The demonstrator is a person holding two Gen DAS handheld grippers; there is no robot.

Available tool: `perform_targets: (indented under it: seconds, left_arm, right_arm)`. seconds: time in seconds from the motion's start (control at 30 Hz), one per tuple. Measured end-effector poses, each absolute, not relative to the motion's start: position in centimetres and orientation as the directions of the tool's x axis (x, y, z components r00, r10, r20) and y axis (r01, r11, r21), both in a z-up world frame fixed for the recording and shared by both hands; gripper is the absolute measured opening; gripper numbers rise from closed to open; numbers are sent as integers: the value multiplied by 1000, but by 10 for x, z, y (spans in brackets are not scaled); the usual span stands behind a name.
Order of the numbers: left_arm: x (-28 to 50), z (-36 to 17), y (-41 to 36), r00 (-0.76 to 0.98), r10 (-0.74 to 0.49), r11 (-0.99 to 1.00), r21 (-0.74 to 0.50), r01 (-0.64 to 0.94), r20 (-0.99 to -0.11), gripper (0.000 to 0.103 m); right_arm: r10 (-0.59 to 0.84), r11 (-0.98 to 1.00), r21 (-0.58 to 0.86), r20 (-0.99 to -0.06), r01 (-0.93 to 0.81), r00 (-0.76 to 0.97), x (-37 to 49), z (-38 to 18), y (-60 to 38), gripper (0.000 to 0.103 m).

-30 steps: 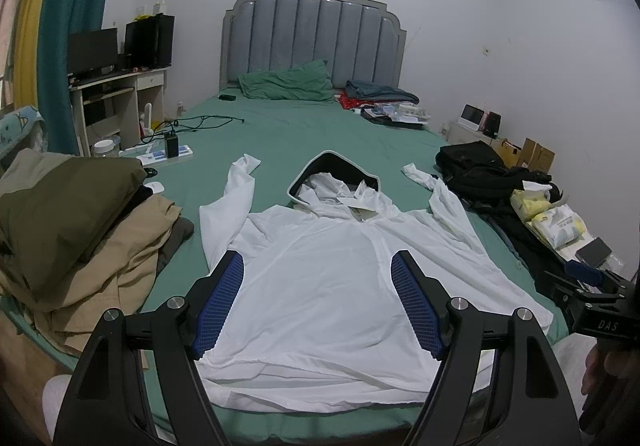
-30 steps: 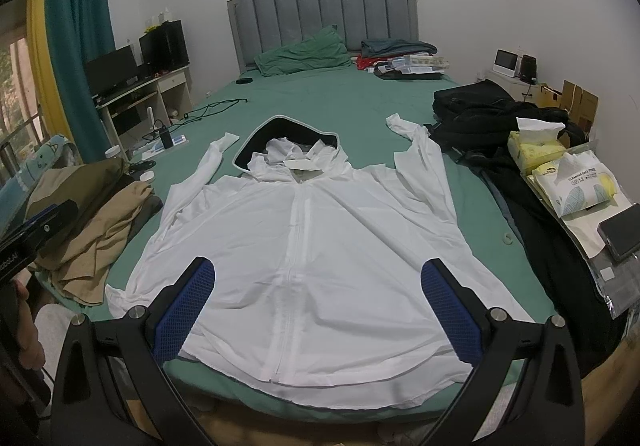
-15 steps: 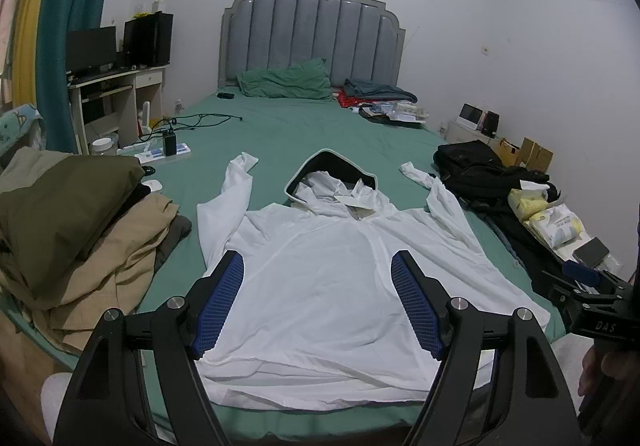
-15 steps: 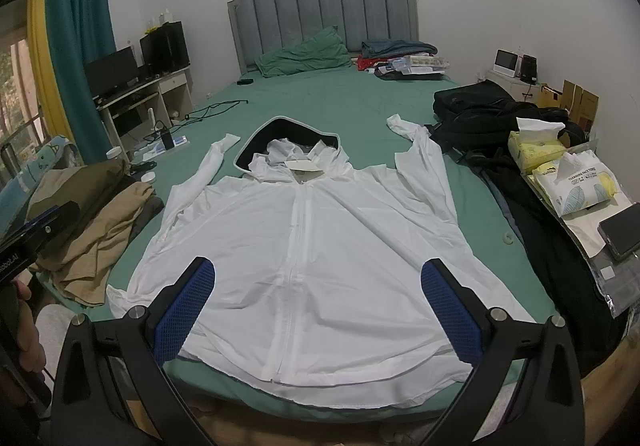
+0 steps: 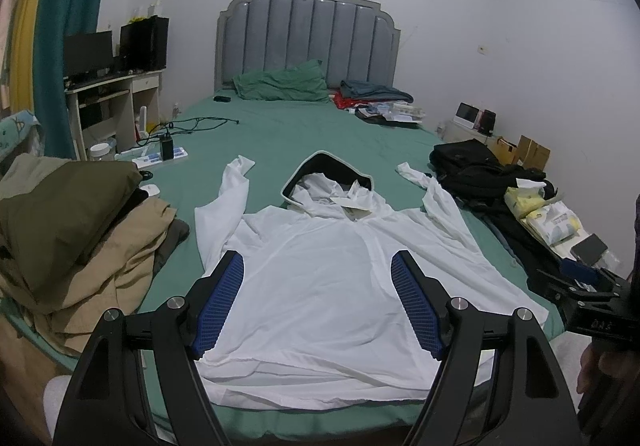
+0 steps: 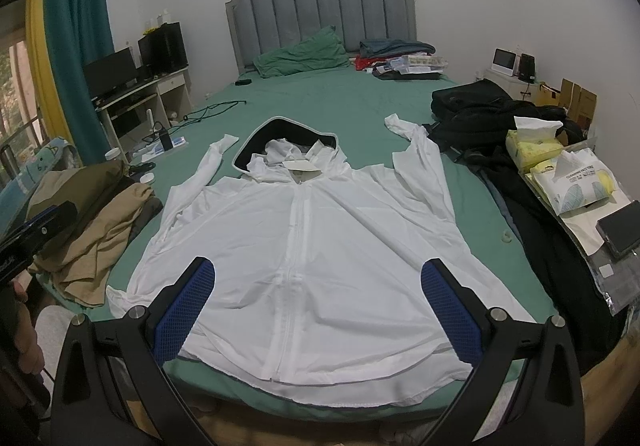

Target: Fold large clothes

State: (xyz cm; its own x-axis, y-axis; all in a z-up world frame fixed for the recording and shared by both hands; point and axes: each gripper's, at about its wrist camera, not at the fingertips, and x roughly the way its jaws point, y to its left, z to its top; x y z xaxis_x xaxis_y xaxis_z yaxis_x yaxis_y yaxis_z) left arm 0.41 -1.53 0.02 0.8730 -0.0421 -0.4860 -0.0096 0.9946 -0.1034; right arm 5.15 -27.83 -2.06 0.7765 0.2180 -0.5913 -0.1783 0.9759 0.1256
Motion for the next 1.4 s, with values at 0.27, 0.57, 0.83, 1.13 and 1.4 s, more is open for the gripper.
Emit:
perform_targets:
  seconds: [0.27, 0.57, 0.83, 1.13, 1.4]
  left_arm:
    - [4, 1, -15, 872, -43, 994, -107, -11, -488, 80]
    - [4, 3, -16, 872, -42, 994, -105, -11, -488, 80]
    - [5, 3, -18, 871, -41, 995, -103, -11, -490, 80]
    - [38, 5, 9, 849, -13, 993, -108, -52, -529, 80]
    - [93, -6, 59, 831, 20, 986, -127, -109, -556, 80]
  right_arm:
    - [218, 976, 127, -590, -177, 777, 51, -20, -281, 102]
    - [217, 976, 125, -590, -178, 777, 51, -20, -282, 102]
    - [211, 977, 114, -597, -179, 774, 55, -20, -282, 102]
    - [194, 980, 82, -623, -183, 758, 81, -30, -262, 102]
    - [181, 978, 38, -652, -207, 736, 126, -40, -232, 102]
